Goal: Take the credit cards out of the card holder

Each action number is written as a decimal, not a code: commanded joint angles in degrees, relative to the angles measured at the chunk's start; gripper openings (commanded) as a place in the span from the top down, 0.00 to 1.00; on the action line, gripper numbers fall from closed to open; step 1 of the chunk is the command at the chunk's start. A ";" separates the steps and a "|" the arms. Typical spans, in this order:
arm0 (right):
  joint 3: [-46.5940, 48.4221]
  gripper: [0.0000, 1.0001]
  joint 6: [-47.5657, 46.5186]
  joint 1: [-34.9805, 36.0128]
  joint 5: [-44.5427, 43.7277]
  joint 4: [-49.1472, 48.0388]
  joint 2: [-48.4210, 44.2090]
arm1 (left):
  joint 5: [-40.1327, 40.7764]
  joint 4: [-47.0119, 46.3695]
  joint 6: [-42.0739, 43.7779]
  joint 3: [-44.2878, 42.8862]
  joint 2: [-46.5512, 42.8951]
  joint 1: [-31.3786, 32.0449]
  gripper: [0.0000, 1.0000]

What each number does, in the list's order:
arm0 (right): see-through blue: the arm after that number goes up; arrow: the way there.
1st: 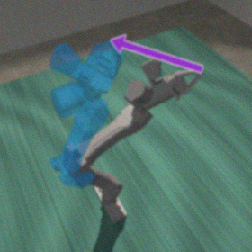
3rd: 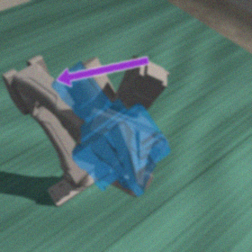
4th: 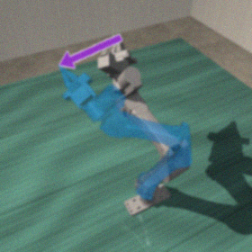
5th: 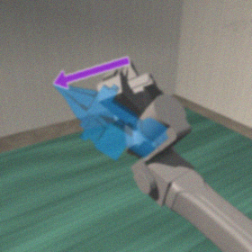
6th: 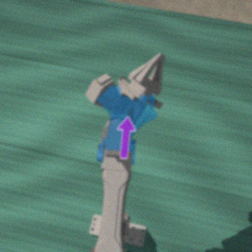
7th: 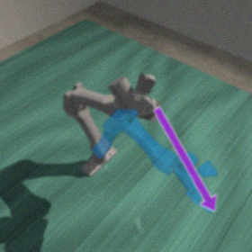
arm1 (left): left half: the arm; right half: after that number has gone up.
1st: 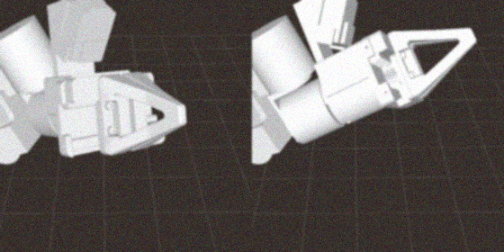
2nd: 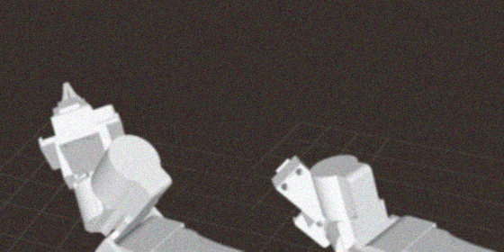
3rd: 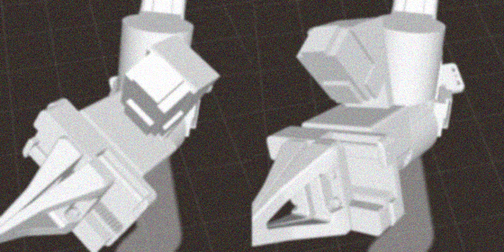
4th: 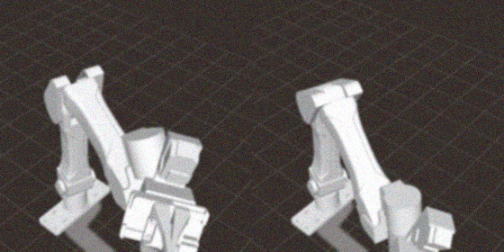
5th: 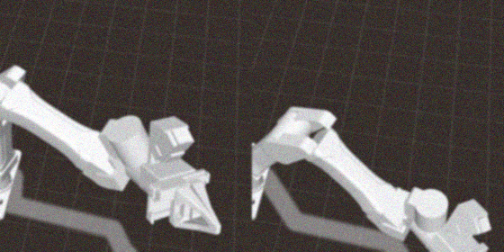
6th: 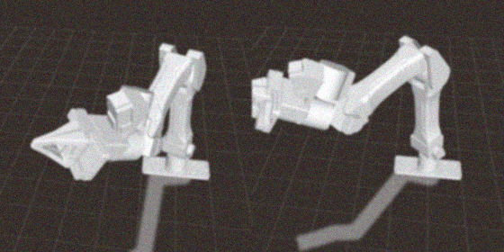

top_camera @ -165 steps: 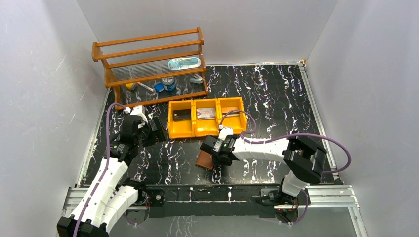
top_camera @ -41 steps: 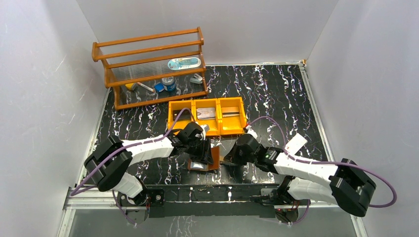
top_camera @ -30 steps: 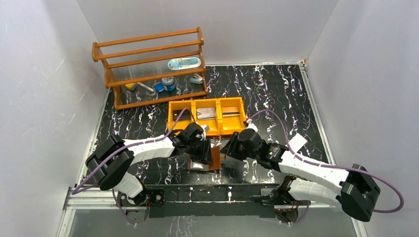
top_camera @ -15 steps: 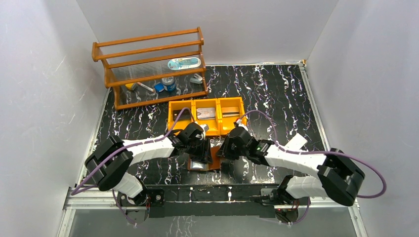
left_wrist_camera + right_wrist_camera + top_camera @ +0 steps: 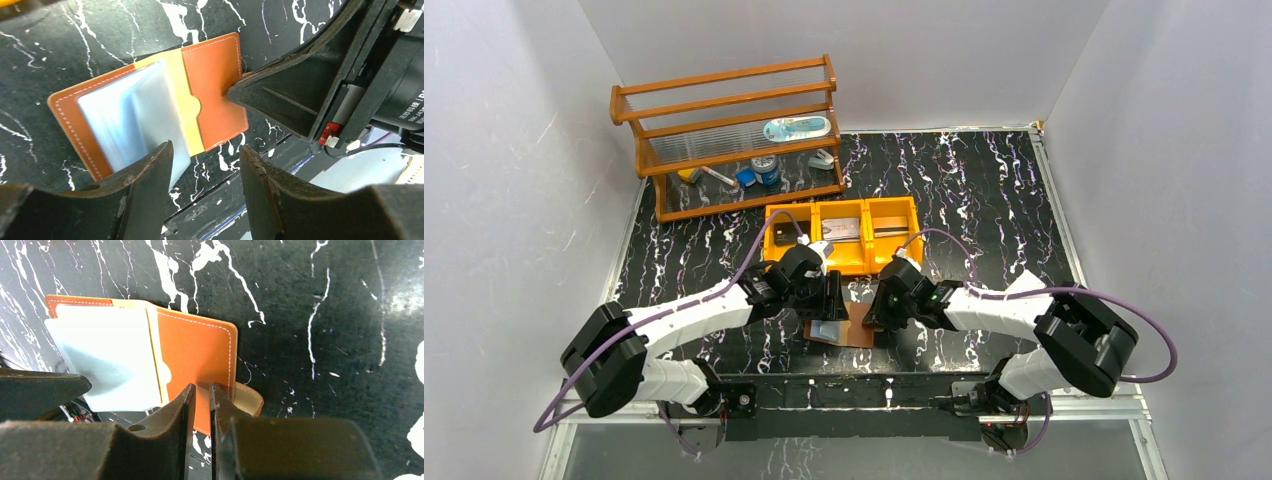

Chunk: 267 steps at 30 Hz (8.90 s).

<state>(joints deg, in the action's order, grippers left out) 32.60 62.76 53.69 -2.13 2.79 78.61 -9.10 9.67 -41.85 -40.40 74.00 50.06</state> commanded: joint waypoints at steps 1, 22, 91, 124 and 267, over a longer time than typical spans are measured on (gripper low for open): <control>3.37 0.75 -1.69 -0.13 1.54 -0.89 1.28 | 3.84 3.68 1.97 -0.11 -2.47 0.23 0.49; 3.13 0.74 -1.50 -0.08 1.95 -1.38 2.06 | 3.24 5.90 2.69 -1.44 -3.62 0.22 0.32; -1.67 0.67 3.98 -1.87 0.15 -6.89 -5.82 | -10.93 -10.99 -0.84 -2.16 9.81 1.92 0.58; 4.74 0.77 -1.15 -2.54 4.65 -1.64 3.02 | -9.18 -11.25 -1.36 2.10 6.95 2.95 0.61; 4.69 0.44 -2.75 -4.07 12.49 -7.18 6.09 | -4.69 -3.95 1.04 -0.83 8.69 3.07 0.44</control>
<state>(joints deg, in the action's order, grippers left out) 34.33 62.26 49.52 6.66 -1.85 81.82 -12.82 5.78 -41.12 -42.35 84.68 52.73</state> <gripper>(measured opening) 0.535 0.562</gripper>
